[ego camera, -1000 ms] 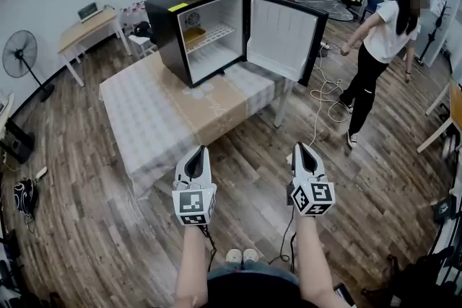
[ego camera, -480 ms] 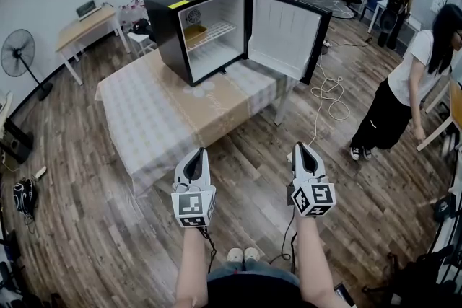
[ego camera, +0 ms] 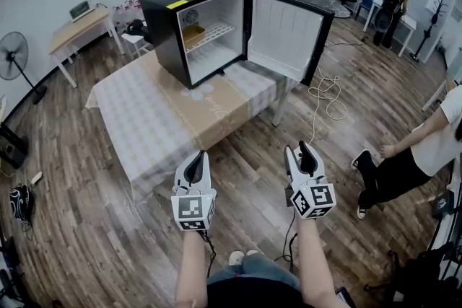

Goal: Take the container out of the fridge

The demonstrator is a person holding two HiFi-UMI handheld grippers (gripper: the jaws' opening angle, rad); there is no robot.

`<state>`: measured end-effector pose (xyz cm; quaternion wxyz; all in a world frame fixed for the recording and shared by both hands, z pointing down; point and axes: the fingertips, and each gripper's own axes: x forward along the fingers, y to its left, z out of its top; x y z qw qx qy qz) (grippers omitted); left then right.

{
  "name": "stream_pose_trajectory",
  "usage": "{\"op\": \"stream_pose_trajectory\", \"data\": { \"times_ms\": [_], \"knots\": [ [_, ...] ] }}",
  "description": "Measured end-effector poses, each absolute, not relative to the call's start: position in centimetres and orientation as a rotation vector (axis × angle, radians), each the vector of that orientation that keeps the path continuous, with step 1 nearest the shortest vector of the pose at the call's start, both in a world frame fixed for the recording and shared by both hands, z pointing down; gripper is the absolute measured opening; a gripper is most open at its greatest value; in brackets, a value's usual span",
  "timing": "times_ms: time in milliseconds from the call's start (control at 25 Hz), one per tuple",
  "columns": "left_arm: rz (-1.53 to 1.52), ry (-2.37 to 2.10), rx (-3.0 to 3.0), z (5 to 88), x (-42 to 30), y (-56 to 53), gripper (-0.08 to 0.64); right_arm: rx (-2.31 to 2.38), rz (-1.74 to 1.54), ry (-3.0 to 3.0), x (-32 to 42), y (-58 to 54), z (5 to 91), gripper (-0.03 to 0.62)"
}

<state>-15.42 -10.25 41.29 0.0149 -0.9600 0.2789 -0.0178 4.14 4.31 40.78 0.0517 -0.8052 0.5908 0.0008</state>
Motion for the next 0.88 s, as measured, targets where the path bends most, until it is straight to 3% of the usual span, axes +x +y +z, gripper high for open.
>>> {"op": "stream_pose_trajectory", "data": {
  "times_ms": [360,880],
  "knots": [
    [-0.038,0.844,-2.989,41.0,-15.0,-12.1,0.005,-2.425,-0.01,1.81,4.5,1.9,40.9,0.216],
    [-0.053,0.912,-2.948,42.6,-9.6,-19.9,0.005,-2.349,-0.015,1.876,11.0,-7.2,42.7,0.227]
  ]
}}
